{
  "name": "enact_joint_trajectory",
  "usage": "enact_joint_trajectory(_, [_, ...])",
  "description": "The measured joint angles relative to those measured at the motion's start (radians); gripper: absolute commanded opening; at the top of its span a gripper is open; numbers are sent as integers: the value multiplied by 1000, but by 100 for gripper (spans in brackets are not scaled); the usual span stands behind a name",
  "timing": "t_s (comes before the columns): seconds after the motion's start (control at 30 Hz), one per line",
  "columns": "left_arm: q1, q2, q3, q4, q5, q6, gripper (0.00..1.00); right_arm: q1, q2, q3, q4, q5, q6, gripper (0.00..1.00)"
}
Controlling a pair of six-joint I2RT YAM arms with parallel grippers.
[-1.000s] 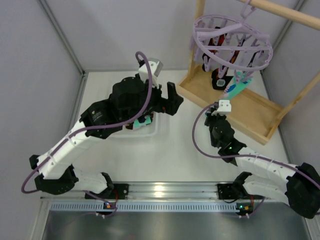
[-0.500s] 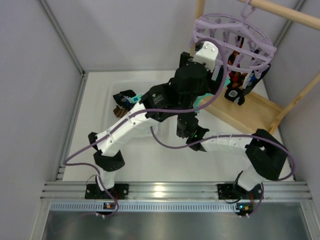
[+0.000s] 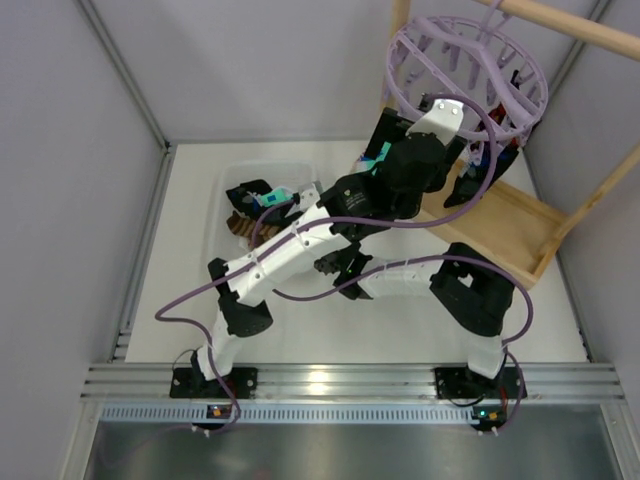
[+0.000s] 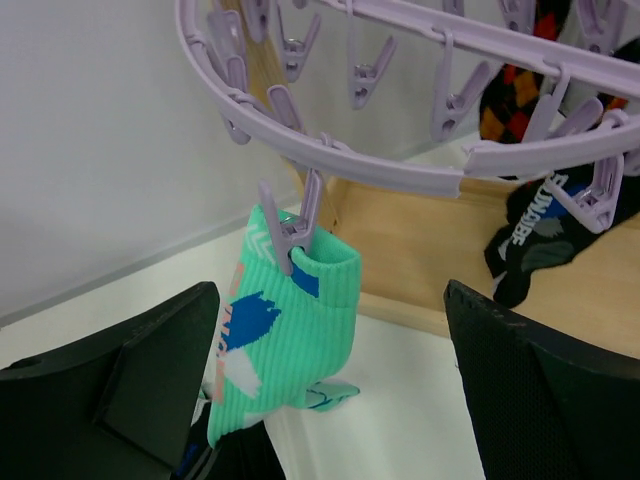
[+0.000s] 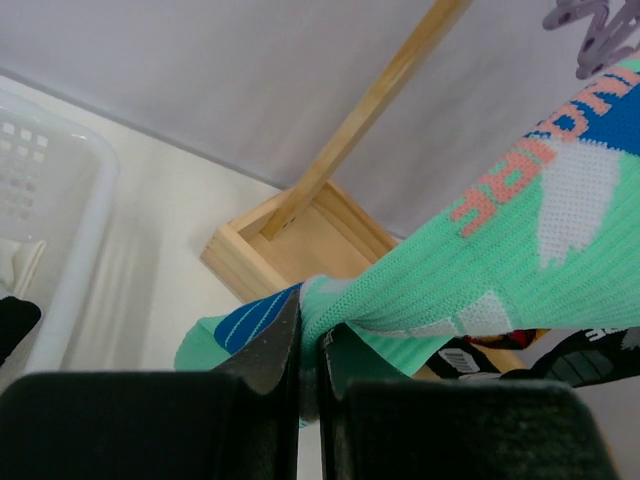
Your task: Remove the socks clipped to the hanger
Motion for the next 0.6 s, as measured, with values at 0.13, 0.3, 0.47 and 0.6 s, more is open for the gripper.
enact_joint_trajectory(0.13, [2,21,9,66,-59,59,93,4,2,31,0,-11,-26,0])
enact_joint_trajectory(0.3, [23,55,10,105,-91,89,84,5,2,39,-3,-22,-36,0])
enact_joint_trajectory(0.47, [81,77,10,110,-72,84,72,6,2,38,-3,-33,-39,0])
enact_joint_trajectory(0.6, [128,78,10,117,-40,77,70,13,2,38,-3,-41,-40,0])
